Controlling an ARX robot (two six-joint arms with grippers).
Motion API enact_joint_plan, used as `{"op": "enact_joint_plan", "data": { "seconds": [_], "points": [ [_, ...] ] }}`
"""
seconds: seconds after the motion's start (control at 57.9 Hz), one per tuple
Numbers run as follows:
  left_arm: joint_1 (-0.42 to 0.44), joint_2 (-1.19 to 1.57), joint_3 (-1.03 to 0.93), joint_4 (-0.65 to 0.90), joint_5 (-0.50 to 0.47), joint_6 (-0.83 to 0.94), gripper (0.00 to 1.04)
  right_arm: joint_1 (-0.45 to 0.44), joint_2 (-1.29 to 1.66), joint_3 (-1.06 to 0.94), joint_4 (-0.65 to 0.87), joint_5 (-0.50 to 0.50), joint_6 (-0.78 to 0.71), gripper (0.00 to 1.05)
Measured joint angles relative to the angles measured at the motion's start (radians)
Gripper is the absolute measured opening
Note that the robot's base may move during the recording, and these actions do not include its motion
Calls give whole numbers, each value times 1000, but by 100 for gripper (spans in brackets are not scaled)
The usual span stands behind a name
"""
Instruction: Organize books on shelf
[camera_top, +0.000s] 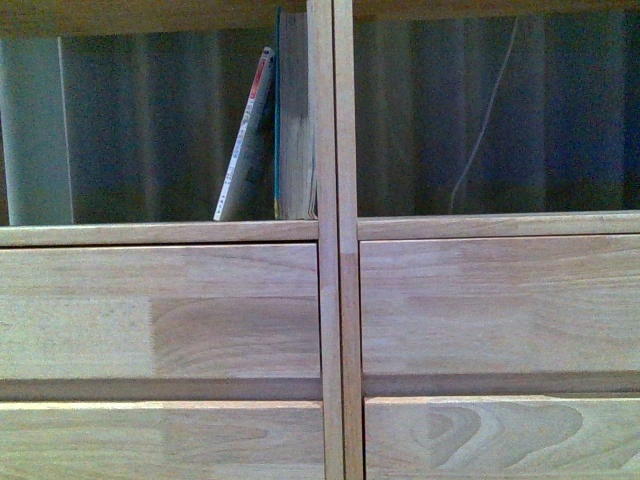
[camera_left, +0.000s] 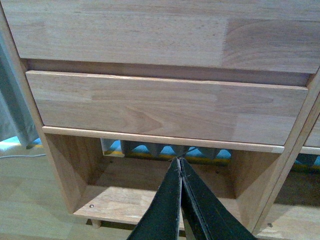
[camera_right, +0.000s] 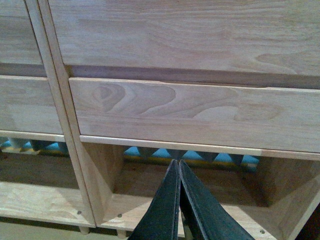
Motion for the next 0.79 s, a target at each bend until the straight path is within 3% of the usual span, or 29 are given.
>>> {"op": "enact_joint_plan", "data": {
  "seconds": [0.086, 0.432, 0.794],
  "points": [
    [0, -106, 0, -102, 0, 0, 3, 0, 0, 0, 0, 0, 0, 3],
    [0, -124, 0, -109, 0, 0, 3, 0, 0, 0, 0, 0, 0, 3],
    [0, -124, 0, -109, 0, 0, 68, 0, 0, 0, 0, 0, 0, 66]
  ]
}}
